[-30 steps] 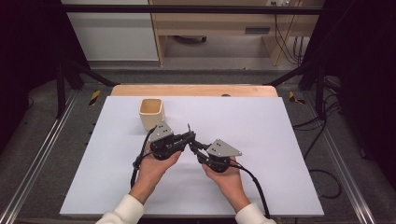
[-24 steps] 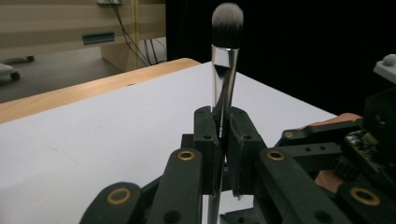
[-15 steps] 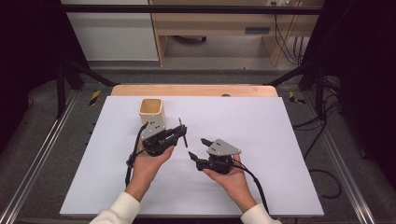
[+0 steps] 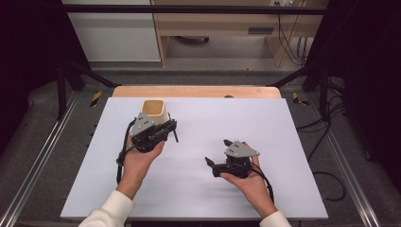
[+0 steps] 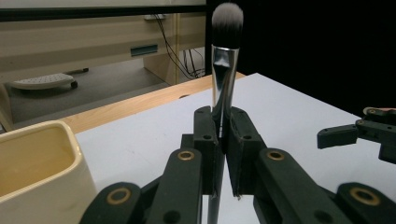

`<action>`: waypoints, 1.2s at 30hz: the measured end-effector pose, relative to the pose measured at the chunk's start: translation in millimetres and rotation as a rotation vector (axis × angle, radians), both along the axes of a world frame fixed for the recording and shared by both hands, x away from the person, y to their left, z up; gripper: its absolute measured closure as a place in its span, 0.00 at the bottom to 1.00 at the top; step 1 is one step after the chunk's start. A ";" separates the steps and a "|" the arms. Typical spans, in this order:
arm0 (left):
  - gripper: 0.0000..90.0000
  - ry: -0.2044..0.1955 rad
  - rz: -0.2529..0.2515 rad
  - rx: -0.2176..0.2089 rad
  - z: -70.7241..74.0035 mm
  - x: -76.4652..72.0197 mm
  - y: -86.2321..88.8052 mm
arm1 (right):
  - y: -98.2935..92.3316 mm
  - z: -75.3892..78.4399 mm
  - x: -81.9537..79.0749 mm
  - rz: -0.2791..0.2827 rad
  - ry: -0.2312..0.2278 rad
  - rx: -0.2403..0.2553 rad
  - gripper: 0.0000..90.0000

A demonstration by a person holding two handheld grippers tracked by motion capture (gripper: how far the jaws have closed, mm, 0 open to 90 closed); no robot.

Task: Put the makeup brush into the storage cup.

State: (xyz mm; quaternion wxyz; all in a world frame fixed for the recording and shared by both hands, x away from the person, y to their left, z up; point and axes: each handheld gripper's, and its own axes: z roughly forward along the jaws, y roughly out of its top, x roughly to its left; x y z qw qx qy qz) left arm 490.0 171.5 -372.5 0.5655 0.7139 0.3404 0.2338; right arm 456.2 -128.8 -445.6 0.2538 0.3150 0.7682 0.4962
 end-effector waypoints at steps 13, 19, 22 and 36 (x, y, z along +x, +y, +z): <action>0.92 -0.020 0.047 0.020 10.6 2.5 22.1 | -28.5 -2.4 -6.0 -0.027 -0.018 0.035 0.06; 0.92 -0.034 0.059 0.011 16.7 1.5 31.0 | -40.4 -5.1 -6.4 -0.046 -0.046 0.006 0.08; 0.92 -0.035 0.069 0.015 18.2 1.9 35.2 | -45.3 -5.2 -7.0 -0.073 -0.072 0.016 0.09; 0.92 -0.050 0.126 0.046 30.3 10.5 60.0 | -65.1 -9.2 -10.2 -0.124 -0.072 0.035 0.08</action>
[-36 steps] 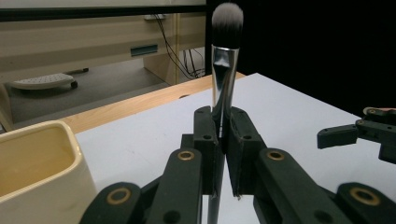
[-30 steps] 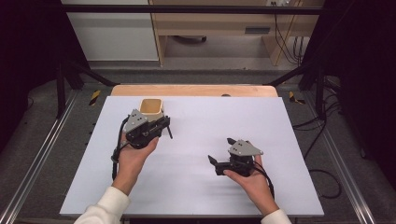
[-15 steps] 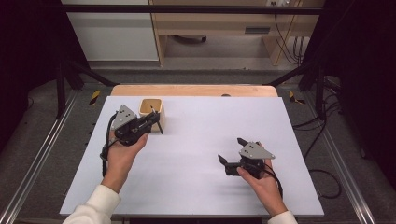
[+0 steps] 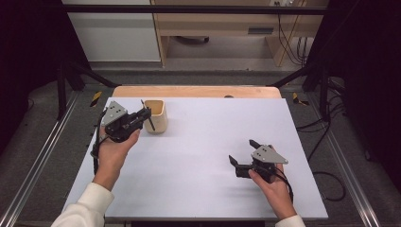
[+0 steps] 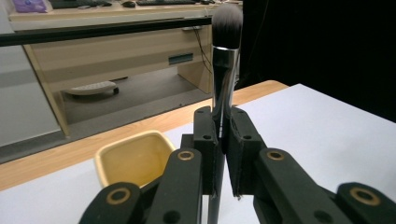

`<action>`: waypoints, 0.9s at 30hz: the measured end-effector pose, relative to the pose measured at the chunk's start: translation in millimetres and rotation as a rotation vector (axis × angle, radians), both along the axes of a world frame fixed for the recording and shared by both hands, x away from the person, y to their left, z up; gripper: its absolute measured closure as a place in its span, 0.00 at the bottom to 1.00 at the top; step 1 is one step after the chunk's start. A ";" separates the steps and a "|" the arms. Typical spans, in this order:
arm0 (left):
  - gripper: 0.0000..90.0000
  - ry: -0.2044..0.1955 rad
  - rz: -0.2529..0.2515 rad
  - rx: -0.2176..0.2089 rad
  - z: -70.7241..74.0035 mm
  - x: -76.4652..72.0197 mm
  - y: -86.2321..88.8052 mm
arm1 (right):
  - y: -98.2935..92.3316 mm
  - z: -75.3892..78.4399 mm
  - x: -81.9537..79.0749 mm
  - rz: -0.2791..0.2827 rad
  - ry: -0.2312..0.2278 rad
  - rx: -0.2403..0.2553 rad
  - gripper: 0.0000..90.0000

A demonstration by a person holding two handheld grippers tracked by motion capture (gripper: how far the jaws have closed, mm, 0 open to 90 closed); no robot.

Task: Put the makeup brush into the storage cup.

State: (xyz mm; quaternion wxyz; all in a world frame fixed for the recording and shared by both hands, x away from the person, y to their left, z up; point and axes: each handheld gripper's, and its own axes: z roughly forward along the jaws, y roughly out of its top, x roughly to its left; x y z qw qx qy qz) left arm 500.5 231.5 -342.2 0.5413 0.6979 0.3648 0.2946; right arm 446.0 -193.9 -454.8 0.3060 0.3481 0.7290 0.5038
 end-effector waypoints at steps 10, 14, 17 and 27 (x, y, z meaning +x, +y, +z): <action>0.92 0.004 0.039 -0.029 6.0 4.3 17.0 | -7.3 -3.1 -2.6 -0.016 0.028 0.009 0.08; 0.92 0.001 0.043 -0.030 9.9 5.5 19.1 | -10.7 -3.2 -4.2 -0.024 0.024 0.003 0.09; 0.92 -0.001 0.032 -0.030 11.2 6.6 18.7 | -14.4 -2.8 -5.4 -0.038 0.011 0.001 0.09; 0.92 -0.011 0.024 -0.032 16.7 11.5 16.9 | -32.9 -0.9 -10.6 -0.049 -0.004 0.065 0.09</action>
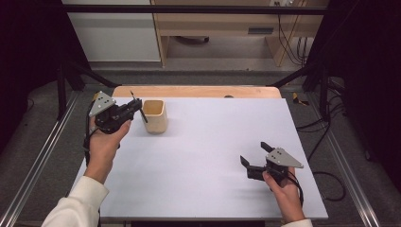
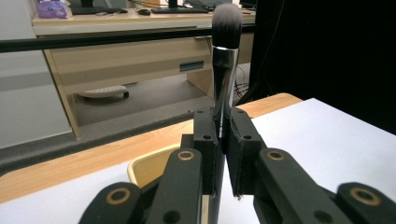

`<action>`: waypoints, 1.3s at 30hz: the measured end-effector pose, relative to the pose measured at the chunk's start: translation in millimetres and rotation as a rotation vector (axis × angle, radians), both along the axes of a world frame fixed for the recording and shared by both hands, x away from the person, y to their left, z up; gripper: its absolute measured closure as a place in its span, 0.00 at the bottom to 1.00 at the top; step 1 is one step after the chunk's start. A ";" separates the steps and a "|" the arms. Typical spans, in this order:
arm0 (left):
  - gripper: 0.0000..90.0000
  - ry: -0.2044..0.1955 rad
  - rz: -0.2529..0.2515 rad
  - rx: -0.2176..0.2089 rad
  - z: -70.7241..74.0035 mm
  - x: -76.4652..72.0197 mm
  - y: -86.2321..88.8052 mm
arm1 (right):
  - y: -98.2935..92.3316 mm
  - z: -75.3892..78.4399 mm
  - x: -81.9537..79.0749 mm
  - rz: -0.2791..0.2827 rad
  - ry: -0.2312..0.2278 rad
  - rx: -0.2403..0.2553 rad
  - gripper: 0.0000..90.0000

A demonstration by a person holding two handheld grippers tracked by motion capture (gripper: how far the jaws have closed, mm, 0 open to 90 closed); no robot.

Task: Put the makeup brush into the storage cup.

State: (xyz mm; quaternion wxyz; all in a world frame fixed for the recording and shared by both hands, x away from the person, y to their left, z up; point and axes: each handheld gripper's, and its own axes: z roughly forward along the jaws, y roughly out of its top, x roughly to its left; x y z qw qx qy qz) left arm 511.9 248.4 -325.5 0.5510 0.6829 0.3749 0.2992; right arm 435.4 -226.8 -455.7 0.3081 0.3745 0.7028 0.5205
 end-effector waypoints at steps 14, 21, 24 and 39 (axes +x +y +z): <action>0.92 -0.003 0.005 0.011 4.1 16.9 -7.4 | -18.1 -0.7 -10.4 -0.004 -0.023 0.028 0.05; 0.92 0.001 0.009 0.028 2.0 23.7 -8.8 | -20.4 -3.0 -14.4 0.002 -0.033 0.025 0.04; 0.92 0.002 0.017 0.033 0.2 26.9 -7.2 | -19.6 -4.2 -16.6 0.006 -0.033 0.021 0.04; 0.92 -0.007 0.039 0.032 -0.1 38.3 -3.5 | -17.9 -7.1 -18.1 0.011 -0.021 0.007 0.04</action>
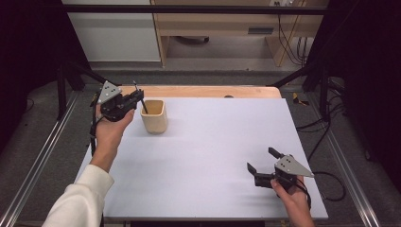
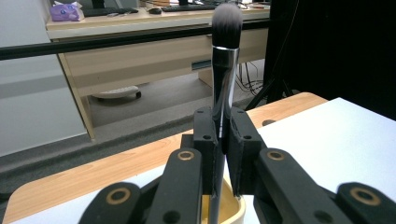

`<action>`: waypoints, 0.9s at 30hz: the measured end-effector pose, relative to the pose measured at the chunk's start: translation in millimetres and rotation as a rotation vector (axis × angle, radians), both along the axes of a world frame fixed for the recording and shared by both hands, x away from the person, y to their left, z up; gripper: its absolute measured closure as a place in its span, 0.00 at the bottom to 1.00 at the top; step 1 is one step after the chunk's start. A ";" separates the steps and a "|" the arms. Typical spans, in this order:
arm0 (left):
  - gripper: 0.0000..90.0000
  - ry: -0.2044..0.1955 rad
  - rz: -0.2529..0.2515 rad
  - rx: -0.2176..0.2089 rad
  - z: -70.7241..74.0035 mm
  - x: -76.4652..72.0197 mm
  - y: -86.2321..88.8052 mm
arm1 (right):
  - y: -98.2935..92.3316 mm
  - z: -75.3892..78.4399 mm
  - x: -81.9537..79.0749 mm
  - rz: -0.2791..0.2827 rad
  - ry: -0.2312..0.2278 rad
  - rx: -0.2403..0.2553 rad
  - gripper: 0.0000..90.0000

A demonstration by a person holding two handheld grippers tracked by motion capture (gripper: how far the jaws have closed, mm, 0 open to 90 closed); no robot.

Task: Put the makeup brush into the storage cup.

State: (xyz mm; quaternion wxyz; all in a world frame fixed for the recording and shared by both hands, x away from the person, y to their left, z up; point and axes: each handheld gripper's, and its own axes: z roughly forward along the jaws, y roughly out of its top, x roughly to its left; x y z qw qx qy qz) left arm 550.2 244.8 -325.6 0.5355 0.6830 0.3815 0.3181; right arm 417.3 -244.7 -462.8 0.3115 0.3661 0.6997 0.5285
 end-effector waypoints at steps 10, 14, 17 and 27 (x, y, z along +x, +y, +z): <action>0.92 0.008 0.006 0.002 -5.1 11.9 -1.3 | 1.4 -0.3 -0.1 0.004 -0.001 -0.003 0.04; 0.92 0.013 0.013 0.002 -7.7 18.1 -1.5 | 2.5 -0.4 -0.4 0.009 -0.001 -0.009 0.04; 0.92 0.013 0.017 -0.014 -7.6 21.1 -1.3 | 2.8 -0.5 -0.2 0.012 -0.005 -0.015 0.04; 0.92 0.018 0.027 -0.012 -8.5 28.1 0.3 | 2.4 0.5 -0.9 0.008 -0.011 -0.012 0.04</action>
